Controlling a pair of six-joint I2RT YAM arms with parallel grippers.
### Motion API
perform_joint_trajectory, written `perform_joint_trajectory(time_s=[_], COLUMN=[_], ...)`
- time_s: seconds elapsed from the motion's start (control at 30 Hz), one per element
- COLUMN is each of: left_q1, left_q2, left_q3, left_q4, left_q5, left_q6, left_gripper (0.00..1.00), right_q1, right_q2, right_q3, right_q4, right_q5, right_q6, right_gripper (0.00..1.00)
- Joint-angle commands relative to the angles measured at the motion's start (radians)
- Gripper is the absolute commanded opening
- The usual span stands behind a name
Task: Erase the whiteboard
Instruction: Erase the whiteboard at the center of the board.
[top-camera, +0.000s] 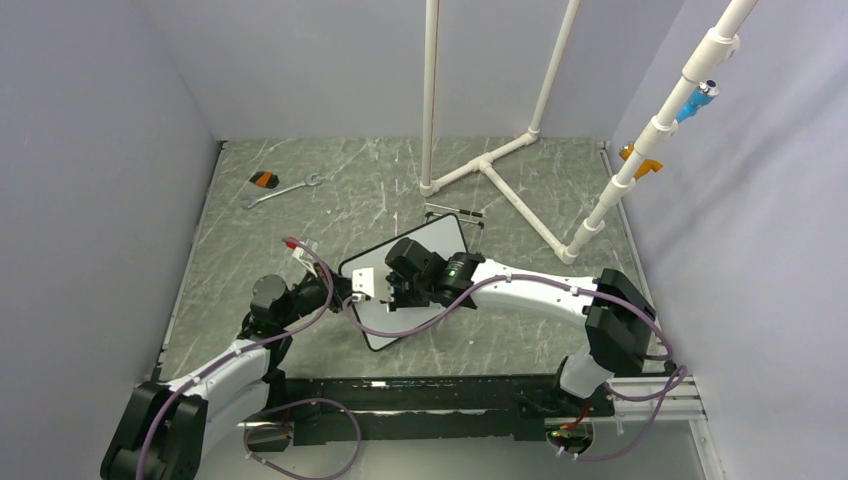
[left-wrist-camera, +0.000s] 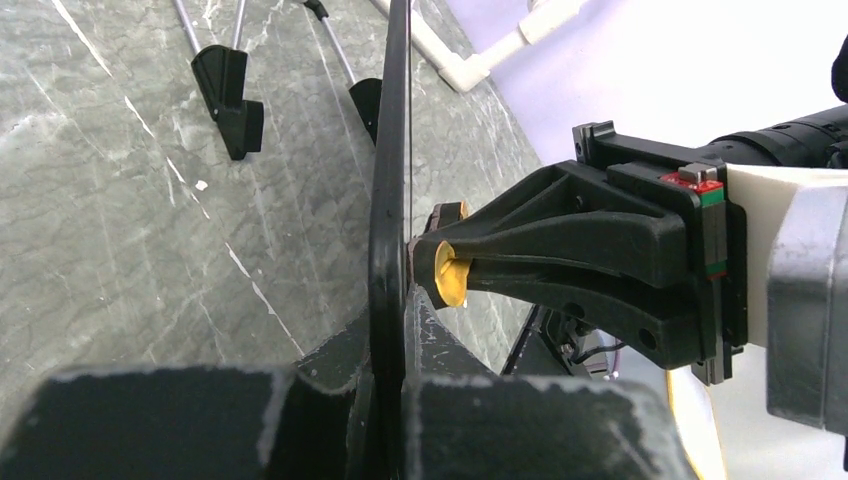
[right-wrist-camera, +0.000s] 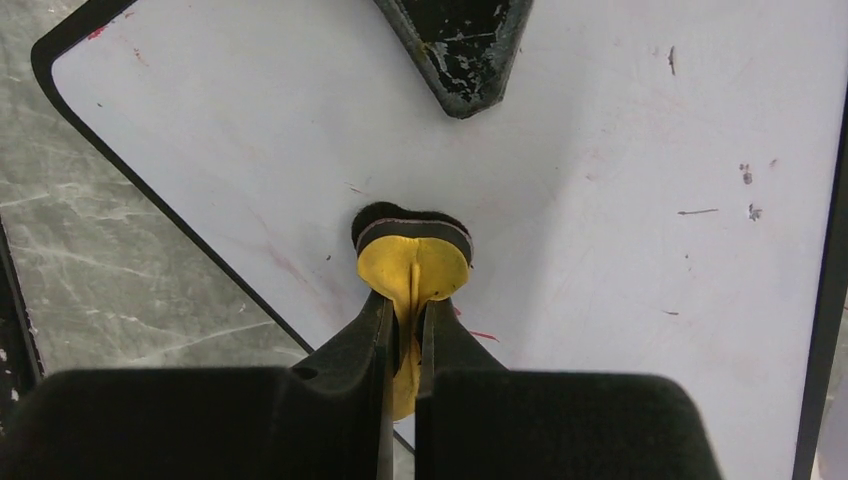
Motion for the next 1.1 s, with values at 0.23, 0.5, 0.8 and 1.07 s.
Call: perform_joint_trajectory(time_s=[0.23,0.5,0.8,1.07], left_q1=[-0.013,-0.014,-0.014,-0.014], left_q2=[-0.021,-0.006,-0.003,-0.030], left_q3=[0.021,0.019,0.022,0.033], left_q4=[0.063,0.082,0.082,0.038], left_q5=[0.099,0.105,0.104,0.103], left_q6=[-0.017,-0.022,-0.024,-0.008], left_gripper=[0.00,0.00,0.00,0.00], right_q1=[0.108,0.004,-0.037,0.050], right_q2=[0.042,-0.001,-0.026,-0.004], right_q3=[0.009,0.031,-0.026,-0.065], right_q4=[-0.010,0.116,0.107,-0.071], right_q5=[-0.086,0.113,0.054,-0.119], right_q6=[-0.067,0.028,-0.008,-0.173], right_gripper=[0.00,0.00,0.00,0.00])
